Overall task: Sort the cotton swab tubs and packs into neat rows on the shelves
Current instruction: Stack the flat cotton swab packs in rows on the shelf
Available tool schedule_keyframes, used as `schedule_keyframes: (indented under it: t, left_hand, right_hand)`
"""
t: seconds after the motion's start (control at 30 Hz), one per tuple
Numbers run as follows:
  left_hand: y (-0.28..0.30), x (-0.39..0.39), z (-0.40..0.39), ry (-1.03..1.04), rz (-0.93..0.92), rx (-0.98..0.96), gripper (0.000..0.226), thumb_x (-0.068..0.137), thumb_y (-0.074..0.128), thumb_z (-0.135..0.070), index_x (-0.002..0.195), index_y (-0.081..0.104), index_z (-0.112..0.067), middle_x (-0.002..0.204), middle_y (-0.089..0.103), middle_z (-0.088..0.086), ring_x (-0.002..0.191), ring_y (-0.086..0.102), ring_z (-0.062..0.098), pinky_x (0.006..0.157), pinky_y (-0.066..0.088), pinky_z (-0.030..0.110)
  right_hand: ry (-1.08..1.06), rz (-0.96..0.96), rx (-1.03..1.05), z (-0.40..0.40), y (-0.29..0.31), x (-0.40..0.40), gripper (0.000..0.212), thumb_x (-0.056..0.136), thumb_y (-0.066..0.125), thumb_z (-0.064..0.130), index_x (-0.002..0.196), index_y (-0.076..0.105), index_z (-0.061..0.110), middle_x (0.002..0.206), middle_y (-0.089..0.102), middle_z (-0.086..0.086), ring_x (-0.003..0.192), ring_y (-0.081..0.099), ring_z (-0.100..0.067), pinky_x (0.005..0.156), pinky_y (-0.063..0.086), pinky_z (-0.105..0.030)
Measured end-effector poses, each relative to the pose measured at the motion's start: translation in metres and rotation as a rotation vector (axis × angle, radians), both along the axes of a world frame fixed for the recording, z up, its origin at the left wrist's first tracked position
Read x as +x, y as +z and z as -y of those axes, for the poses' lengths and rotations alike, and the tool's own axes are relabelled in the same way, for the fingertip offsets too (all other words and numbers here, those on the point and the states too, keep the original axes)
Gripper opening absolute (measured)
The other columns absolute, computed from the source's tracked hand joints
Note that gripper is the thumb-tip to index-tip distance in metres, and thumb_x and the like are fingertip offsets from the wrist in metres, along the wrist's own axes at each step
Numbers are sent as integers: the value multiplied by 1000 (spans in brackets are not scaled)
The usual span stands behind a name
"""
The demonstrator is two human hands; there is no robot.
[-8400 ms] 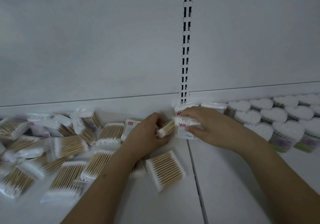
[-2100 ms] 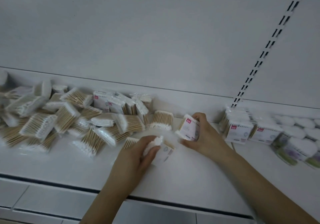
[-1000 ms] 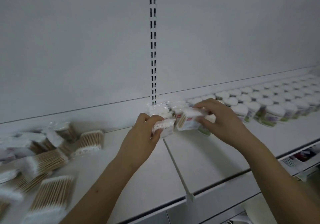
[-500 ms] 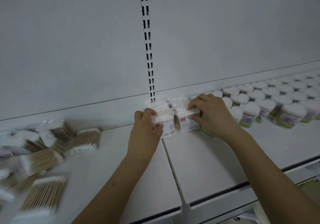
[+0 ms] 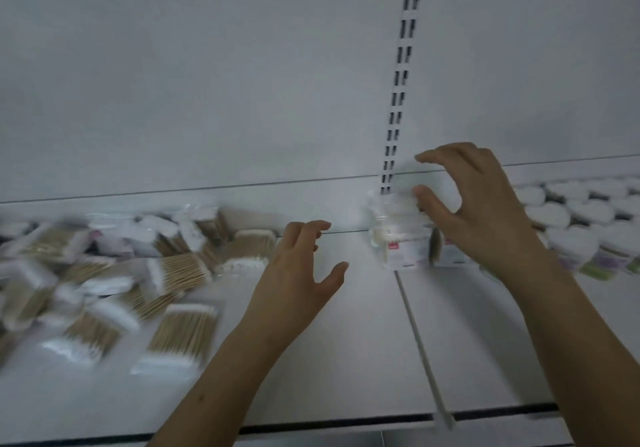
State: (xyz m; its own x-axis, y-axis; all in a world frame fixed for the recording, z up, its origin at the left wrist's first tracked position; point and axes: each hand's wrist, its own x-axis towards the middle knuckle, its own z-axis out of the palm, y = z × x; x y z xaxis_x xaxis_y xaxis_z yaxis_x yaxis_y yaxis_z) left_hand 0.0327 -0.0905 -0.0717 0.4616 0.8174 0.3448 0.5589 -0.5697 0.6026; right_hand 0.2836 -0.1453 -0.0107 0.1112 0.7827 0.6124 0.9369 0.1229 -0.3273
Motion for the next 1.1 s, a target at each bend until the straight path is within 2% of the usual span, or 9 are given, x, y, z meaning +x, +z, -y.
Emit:
schedule_keyframes:
  t: [0.17,0.33,0.5,0.6,0.73,0.83,0.9,1.0,1.1]
  left_hand:
    - [-1,-76,0,17,7,61,46,88,67,-42,130,50,-32,124,45,-19,109,52,1,86,49,20]
    - [-6,-163,-1,5,-6,68,43,88,63,-44,128,52,-31,126,48,-18,113,52,1,87,52,26]
    - [-18,-217,-3,-136,-75,80,43,89,62,-37,130,55,-25,130,50,-11,118,50,7,98,45,24]
    - [-30,-225,-7,-196,-143,168,51,90,58,-45,135,55,-22,139,51,-3,128,47,12,107,40,26]
    - [-48,-223,-7,-186,-321,136,82,86,46,-70,155,27,-29,160,24,5,148,18,23,119,19,39]
    - [-49,-225,-12,-219,-327,86,83,83,48,-64,156,20,-35,163,12,1,150,9,22,121,16,40]
    - [-51,-226,-14,-221,-282,91,79,82,49,-60,154,26,-35,161,19,-1,148,15,18,118,20,37]
    - [-54,-224,-14,-184,-184,126,68,84,52,-60,145,44,-30,150,40,-3,140,35,15,113,35,38]
    - [-46,-225,-12,-175,-49,116,52,90,52,-60,134,55,-32,136,55,-10,123,52,8,102,45,30]
  right_hand:
    - [84,15,59,-27,15,-76,37,96,58,34,130,57,20,125,55,1,116,45,-16,99,33,-27]
    - [140,26,-3,-49,11,-164,37,96,59,34,131,57,20,127,54,4,117,44,-13,96,31,-22]
    - [142,113,-56,-63,-11,-227,37,98,53,41,129,57,20,126,54,2,116,47,-17,95,35,-26]
    - [107,124,-121,-64,-31,-243,41,96,55,41,130,56,18,128,55,-1,116,49,-21,95,38,-31]
    - [45,66,-361,-70,-66,-240,62,93,57,46,149,39,25,151,39,0,133,40,-24,106,33,-33]
    - [38,46,-520,-77,-89,-235,77,92,56,54,156,20,34,164,19,5,146,26,-22,116,28,-39]
    - [9,20,-524,-83,-101,-234,74,93,56,55,155,25,31,163,22,7,145,31,-20,115,28,-35]
    - [-44,-10,-446,-85,-107,-238,61,94,56,53,148,42,29,155,38,9,136,42,-17,108,33,-29]
    - [-88,30,-396,-83,-107,-246,46,97,53,46,140,51,30,143,50,10,121,49,-19,96,43,-31]
